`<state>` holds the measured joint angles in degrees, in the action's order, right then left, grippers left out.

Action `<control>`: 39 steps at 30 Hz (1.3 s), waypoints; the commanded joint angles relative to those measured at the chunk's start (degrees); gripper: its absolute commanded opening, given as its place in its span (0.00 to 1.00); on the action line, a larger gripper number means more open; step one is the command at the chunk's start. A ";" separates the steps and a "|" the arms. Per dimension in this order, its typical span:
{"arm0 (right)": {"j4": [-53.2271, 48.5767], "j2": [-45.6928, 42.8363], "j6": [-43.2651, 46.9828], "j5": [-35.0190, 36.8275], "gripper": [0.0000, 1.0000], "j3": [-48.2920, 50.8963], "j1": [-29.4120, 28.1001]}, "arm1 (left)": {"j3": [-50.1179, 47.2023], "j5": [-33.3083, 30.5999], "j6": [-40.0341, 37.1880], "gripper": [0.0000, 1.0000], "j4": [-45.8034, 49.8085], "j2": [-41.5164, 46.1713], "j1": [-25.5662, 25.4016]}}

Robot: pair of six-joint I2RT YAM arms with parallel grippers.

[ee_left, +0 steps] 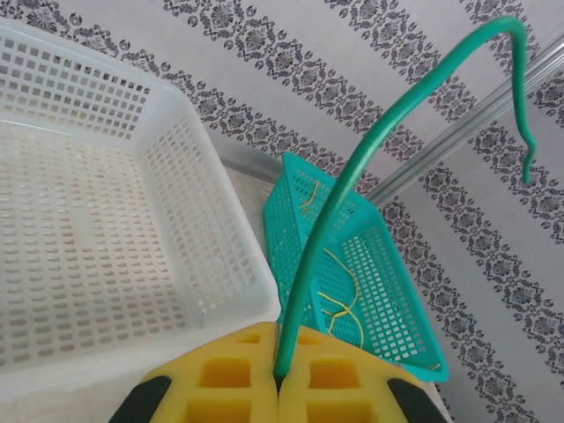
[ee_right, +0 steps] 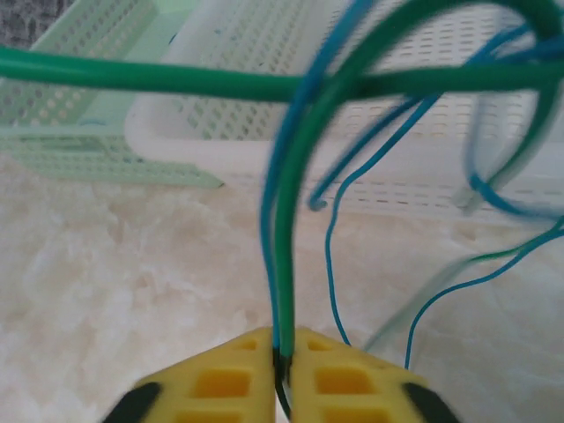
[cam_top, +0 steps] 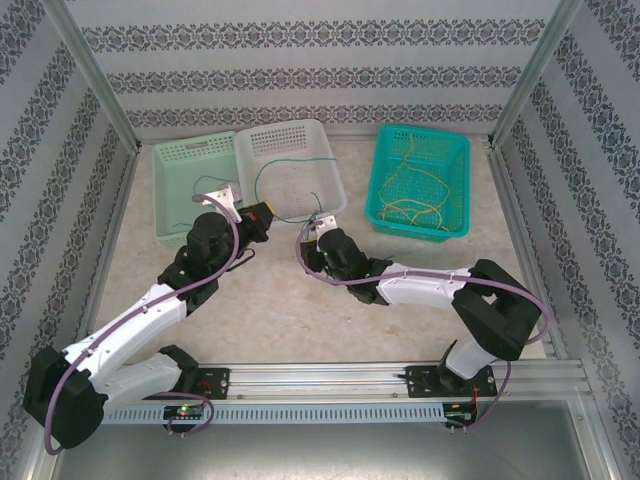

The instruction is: Untangle the cables

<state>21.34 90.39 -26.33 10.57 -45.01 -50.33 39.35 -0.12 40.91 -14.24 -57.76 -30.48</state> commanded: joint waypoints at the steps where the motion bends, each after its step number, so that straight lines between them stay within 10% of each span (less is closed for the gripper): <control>1: 1.02 -1.43 -1.08 -0.03 0.00 0.84 1.89 | 0.97 -1.26 -1.48 0.00 2.17 3.34 1.15; 28: -0.23 -6.39 -10.37 -11.10 0.00 14.52 8.88 | 19.30 5.41 -11.54 0.00 16.68 -4.10 13.34; 32: -3.45 -7.23 -10.95 -13.14 0.36 13.11 8.90 | 20.35 7.02 -11.10 0.00 15.09 -7.92 14.48; 39: -4.02 -9.44 -12.52 -12.72 0.38 14.12 9.03 | 26.24 13.06 -10.29 0.00 15.76 -20.14 17.97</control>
<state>18.35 82.32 -37.71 -1.26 -30.63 -41.74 62.54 8.62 30.00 1.72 -74.94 -13.91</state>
